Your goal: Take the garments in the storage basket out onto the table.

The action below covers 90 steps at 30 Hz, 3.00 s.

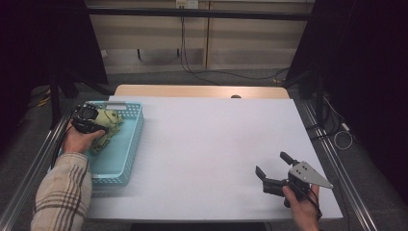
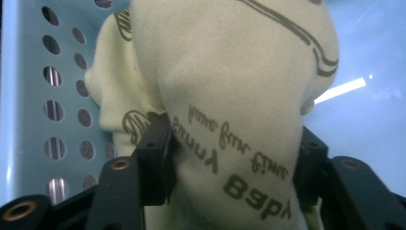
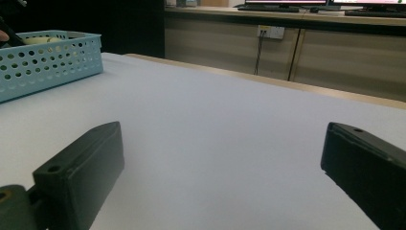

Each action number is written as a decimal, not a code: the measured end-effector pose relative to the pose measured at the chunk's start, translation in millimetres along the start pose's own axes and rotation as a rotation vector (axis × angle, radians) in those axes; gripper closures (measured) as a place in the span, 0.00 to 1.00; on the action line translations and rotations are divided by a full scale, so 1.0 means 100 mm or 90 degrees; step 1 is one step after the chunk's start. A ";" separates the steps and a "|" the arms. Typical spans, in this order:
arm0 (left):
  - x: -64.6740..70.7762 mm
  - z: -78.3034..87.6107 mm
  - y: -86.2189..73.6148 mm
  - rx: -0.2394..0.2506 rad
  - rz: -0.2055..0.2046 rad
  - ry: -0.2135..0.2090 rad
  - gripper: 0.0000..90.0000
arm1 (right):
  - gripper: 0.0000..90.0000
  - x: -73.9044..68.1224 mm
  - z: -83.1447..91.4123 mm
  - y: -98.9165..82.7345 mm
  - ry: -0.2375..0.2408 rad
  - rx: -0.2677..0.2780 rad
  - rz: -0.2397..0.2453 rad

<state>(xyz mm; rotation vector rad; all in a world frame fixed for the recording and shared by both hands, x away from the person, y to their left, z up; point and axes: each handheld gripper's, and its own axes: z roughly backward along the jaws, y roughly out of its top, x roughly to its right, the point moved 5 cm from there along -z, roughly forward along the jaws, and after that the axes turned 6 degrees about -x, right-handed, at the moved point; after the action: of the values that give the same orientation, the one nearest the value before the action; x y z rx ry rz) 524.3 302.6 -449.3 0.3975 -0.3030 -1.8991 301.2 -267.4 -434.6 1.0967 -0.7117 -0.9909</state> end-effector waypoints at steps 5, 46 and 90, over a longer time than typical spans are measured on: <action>-0.03 0.05 -0.02 0.010 0.028 -0.014 0.58 | 0.00 0.00 0.00 0.00 0.001 0.000 0.001; 0.01 0.66 -0.15 0.197 0.033 -0.055 0.59 | 0.00 -0.02 0.01 0.01 0.001 0.003 -0.001; 0.07 1.35 -0.52 0.464 0.080 -0.085 0.58 | 0.00 -0.05 -0.03 0.03 0.004 0.006 0.007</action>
<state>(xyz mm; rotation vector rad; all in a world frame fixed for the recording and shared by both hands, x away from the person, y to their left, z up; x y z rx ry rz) 422.3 316.5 -347.8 0.7109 -1.0939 -1.6442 302.4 -261.7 -432.9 1.1027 -0.7177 -0.9744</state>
